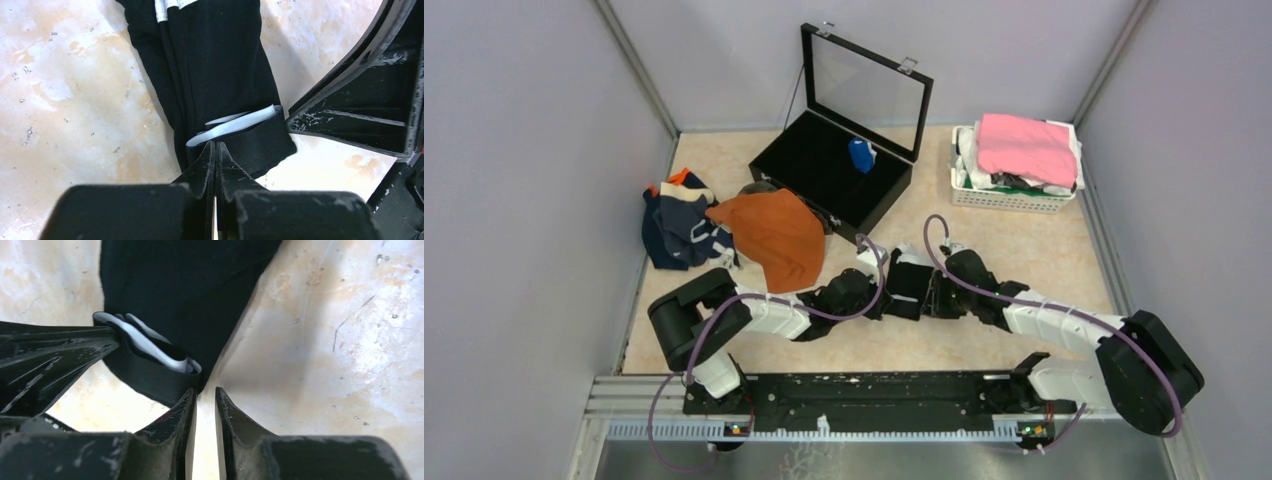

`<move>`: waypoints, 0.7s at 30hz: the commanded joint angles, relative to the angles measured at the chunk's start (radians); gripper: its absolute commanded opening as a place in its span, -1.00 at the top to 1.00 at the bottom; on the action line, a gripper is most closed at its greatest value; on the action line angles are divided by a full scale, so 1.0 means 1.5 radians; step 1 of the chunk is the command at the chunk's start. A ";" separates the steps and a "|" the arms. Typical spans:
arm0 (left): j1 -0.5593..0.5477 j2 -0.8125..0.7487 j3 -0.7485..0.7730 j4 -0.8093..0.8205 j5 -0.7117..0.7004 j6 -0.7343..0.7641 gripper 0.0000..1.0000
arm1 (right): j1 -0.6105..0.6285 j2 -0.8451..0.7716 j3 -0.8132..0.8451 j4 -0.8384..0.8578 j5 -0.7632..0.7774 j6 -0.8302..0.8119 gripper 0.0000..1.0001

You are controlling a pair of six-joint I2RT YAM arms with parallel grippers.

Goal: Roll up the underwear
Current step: Roll the underwear to the center of the board.

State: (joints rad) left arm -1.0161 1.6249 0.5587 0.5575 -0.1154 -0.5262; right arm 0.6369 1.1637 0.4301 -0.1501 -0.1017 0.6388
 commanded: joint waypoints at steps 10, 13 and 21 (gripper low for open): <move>0.004 0.040 -0.003 -0.091 -0.032 0.003 1.00 | -0.009 -0.088 -0.006 0.017 0.045 -0.062 0.46; 0.003 0.043 -0.001 -0.104 -0.038 -0.002 1.00 | -0.009 -0.166 -0.017 0.077 0.064 -0.121 0.34; 0.004 0.055 0.008 -0.126 -0.026 -0.009 1.00 | 0.083 -0.242 0.014 0.194 0.095 -0.513 0.22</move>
State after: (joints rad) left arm -1.0161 1.6482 0.5819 0.5404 -0.1326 -0.5484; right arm 0.6624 0.8223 0.3916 0.0448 -0.0231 0.2462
